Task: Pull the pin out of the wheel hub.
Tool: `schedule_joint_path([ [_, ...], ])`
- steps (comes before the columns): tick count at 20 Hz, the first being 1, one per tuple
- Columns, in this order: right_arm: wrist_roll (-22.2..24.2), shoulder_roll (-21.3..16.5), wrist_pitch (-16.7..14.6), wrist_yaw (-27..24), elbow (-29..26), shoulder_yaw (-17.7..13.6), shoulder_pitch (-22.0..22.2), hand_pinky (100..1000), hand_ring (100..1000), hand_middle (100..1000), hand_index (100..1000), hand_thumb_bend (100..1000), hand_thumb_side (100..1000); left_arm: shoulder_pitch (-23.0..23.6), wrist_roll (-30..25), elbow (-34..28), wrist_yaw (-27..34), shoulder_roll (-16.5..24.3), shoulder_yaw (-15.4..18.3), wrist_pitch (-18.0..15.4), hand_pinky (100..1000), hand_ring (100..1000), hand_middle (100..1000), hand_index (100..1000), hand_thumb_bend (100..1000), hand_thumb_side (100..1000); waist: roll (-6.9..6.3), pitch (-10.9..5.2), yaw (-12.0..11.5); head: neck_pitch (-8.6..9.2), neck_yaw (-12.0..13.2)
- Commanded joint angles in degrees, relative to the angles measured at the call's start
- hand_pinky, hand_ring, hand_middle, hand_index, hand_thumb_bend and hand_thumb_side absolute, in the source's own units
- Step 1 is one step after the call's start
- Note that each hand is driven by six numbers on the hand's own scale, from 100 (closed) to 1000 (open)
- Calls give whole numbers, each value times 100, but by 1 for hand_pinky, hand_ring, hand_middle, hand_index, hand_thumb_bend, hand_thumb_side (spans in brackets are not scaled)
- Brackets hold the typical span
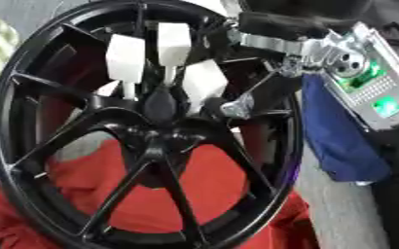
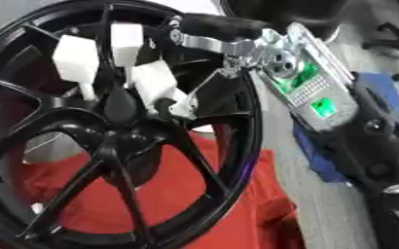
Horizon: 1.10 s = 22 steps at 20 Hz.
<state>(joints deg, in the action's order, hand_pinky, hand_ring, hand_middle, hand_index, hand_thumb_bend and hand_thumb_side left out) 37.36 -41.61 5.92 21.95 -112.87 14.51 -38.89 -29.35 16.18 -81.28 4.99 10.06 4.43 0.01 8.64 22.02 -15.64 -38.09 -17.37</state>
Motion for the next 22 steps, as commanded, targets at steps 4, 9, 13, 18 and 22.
schedule_joint_path([
  [4,-7,-135,7,-59,61,-60,-102,666,651,618,768,269,184,-91,-46,-117,-11,41,-21,-8,674,556,488,728,104,932,-29,-92,-11,103,-43],
  [9,-44,-135,77,-216,76,-56,-111,640,637,500,696,165,113,-94,-56,-115,-13,34,-25,-5,674,557,488,728,105,933,-27,-97,-15,85,-62],
  [13,-180,-126,332,-599,103,-49,-118,598,597,325,558,100,100,-89,-63,-108,-16,24,-28,7,675,558,488,728,107,936,-21,-116,-19,44,-84],
  [18,-441,-280,818,-1507,-23,-155,-152,545,551,218,506,100,100,-59,-65,-90,-22,4,-26,15,675,559,489,728,111,937,-11,-180,-4,-6,-112],
  [22,-657,-520,1031,-2005,-160,-306,-197,531,535,187,491,100,100,-26,-59,-78,-32,-19,-20,16,676,559,490,728,115,938,-2,-251,0,-43,-147],
])
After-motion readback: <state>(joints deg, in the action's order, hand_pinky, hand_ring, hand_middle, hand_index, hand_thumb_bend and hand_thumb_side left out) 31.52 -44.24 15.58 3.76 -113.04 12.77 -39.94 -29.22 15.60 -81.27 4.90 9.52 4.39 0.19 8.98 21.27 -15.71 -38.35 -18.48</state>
